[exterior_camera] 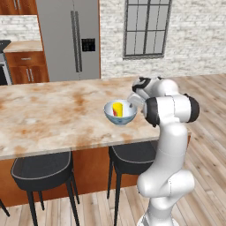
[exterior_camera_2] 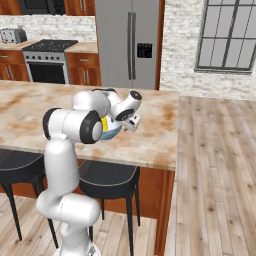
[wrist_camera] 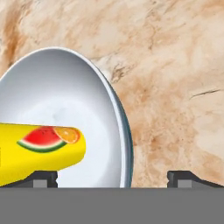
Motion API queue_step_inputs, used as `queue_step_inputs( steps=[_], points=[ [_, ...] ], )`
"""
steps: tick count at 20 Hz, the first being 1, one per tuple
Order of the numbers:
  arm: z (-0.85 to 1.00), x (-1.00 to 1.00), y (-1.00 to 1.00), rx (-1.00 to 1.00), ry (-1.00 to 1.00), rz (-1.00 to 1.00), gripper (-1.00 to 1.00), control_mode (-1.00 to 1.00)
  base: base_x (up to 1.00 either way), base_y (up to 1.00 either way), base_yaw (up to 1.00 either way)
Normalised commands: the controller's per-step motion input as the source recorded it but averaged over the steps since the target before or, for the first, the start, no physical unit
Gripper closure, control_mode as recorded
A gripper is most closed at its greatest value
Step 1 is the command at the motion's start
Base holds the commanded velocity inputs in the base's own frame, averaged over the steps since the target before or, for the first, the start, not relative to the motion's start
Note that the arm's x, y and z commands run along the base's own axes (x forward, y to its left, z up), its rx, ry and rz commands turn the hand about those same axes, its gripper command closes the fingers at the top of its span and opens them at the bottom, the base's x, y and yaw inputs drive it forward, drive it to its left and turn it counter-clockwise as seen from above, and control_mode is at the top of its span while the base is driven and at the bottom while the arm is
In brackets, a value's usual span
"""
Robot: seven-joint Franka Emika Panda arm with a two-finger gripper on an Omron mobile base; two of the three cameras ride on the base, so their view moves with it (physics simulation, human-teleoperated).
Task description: Place the cup inside the bowl on the dining table and move the bowl to any counter.
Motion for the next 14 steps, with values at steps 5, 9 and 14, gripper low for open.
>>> queue_step_inputs(
  steps=[5, 9, 14],
  points=[
    [-0.23, 0.00, 0.07, 0.00, 0.05, 0.00, -1.00, -1.00, 0.00, 0.00, 0.00],
    [-0.11, 0.00, 0.11, 0.00, 0.05, 0.00, -1.00, -1.00, 0.00, 0.00, 0.00],
    [0.00, 0.00, 0.11, 0.00, 0.01, 0.00, -1.00, -1.00, 0.00, 0.00, 0.00]
  ],
)
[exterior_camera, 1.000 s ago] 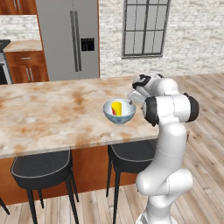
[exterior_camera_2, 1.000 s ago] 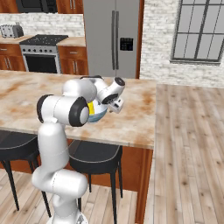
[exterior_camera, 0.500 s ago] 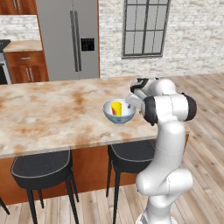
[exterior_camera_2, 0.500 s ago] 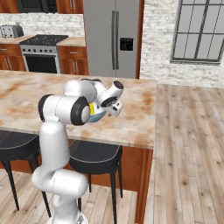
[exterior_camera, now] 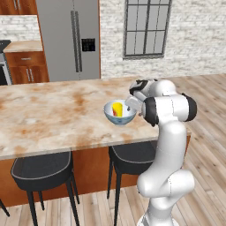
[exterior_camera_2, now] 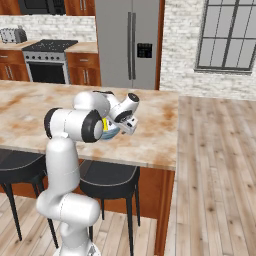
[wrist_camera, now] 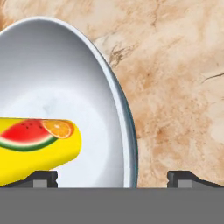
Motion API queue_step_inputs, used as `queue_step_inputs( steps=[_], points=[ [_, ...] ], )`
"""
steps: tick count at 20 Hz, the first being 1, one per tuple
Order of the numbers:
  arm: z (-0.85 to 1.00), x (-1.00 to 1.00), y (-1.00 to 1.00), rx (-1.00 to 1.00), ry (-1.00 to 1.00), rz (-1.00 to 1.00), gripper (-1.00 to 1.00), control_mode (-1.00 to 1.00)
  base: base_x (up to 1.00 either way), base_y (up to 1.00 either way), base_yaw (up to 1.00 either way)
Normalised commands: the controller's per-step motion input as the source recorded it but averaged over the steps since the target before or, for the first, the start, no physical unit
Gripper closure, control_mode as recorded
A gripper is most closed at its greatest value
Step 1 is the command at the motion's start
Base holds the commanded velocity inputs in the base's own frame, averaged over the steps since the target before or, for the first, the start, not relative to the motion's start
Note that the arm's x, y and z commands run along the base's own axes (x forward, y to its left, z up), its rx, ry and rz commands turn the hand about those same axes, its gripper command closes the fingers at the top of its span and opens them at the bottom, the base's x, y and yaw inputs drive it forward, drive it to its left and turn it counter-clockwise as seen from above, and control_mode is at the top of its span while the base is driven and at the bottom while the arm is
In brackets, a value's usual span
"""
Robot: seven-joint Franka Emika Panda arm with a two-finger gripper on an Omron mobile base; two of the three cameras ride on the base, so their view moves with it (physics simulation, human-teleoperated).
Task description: Place the cup inside the bowl on the dining table and move the bowl to any counter.
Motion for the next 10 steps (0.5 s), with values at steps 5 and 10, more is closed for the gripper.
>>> queue_step_inputs(
  steps=[5, 10],
  points=[
    [0.00, 0.00, 0.07, 0.00, 0.00, 0.00, 1.00, -1.00, 0.00, 0.00, 0.00],
    [0.00, 0.00, 0.00, 0.00, 0.00, 0.00, 1.00, -1.00, 0.00, 0.00, 0.00]
  ],
)
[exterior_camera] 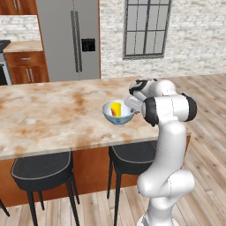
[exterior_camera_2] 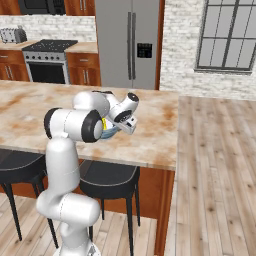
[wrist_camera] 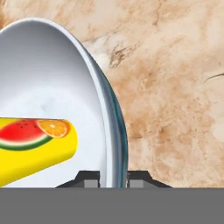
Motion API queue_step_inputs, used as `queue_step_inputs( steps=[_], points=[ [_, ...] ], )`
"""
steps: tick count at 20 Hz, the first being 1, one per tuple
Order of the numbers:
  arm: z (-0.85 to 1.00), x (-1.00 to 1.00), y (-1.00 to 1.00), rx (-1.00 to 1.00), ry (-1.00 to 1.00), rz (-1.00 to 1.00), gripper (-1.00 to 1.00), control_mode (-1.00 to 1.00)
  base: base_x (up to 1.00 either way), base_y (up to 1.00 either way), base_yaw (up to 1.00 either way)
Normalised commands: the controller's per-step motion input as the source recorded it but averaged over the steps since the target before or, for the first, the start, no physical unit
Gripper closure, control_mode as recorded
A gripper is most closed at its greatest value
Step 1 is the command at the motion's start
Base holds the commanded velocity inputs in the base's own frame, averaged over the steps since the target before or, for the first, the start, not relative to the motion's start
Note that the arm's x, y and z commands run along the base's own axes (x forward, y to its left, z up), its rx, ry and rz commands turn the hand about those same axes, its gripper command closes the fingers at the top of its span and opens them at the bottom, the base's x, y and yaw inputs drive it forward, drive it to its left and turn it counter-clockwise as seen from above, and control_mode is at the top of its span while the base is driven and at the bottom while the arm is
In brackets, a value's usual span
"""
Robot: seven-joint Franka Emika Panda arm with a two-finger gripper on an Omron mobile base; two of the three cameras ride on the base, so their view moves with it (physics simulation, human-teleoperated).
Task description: Place the cup inside the bowl on the dining table and move the bowl to any counter.
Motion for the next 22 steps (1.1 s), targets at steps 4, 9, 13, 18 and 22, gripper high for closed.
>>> queue_step_inputs(
  steps=[4, 9, 13, 18, 22],
  points=[
    [0.00, 0.00, 0.00, 0.00, 0.00, 0.00, 1.00, -1.00, 0.00, 0.00, 0.00],
    [0.11, -0.01, -0.02, 0.02, 0.00, 0.00, 1.00, -1.00, 0.00, 0.00, 0.00],
    [0.30, -0.19, -0.06, 0.06, 0.01, 0.00, 1.00, -1.00, 0.00, 0.00, 0.00],
    [0.18, -0.42, -0.02, 0.04, 0.00, 0.00, 1.00, -1.00, 0.00, 0.00, 0.00],
    [0.16, -0.58, -0.04, 0.00, 0.00, 0.00, 1.00, -1.00, 0.00, 0.00, 0.00]
  ],
)
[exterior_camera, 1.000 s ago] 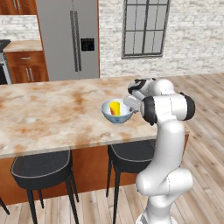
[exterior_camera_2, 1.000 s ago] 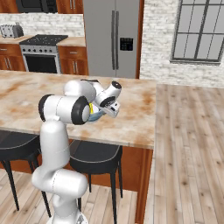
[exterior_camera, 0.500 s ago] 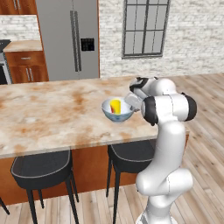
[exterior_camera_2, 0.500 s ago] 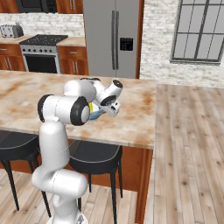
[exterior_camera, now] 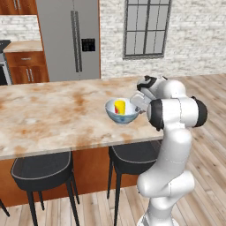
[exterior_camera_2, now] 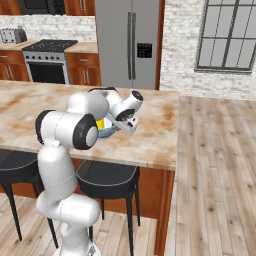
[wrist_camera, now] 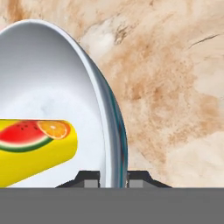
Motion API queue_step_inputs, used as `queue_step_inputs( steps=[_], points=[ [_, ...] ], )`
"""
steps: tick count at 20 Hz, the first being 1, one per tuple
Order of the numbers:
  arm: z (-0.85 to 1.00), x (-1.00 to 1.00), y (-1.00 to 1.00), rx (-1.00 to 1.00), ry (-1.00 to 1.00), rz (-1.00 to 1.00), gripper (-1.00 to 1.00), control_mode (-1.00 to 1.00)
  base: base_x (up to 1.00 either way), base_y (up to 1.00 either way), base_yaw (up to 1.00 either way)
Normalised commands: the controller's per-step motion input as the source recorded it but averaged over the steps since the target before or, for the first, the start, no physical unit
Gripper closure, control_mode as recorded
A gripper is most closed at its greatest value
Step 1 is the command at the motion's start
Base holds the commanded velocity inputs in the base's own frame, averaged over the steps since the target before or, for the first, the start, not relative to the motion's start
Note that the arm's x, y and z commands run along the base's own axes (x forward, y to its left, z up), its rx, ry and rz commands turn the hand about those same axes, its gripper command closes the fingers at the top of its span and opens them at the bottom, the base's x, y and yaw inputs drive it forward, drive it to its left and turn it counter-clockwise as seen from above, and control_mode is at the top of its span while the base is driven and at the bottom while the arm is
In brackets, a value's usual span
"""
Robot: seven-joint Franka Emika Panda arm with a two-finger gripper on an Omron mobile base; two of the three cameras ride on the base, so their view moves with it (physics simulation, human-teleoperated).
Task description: Place the cup inside the bowl on the dining table and move the bowl to any counter.
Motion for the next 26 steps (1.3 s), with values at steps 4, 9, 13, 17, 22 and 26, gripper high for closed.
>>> queue_step_inputs(
  steps=[4, 9, 13, 17, 22, 26],
  points=[
    [0.19, -0.66, -0.03, 0.00, 0.00, 0.00, 1.00, -1.00, 0.00, 0.00, 0.00],
    [0.21, -0.70, -0.04, 0.00, 0.00, 0.00, 1.00, -1.00, 0.00, 0.00, 0.00],
    [0.25, -0.77, -0.05, 0.00, -0.01, 0.00, 1.00, -1.00, 0.00, 0.00, 0.00],
    [0.31, -0.78, -0.04, 0.00, -0.01, 0.00, 1.00, -1.00, 0.00, 0.00, 0.00],
    [0.36, -0.76, -0.02, 0.00, -0.02, 0.00, 1.00, -1.00, 0.00, 0.00, 0.00],
    [0.32, -0.65, 0.00, 0.00, 0.00, 0.00, 1.00, -1.00, 0.00, 0.00, 0.00]
  ],
)
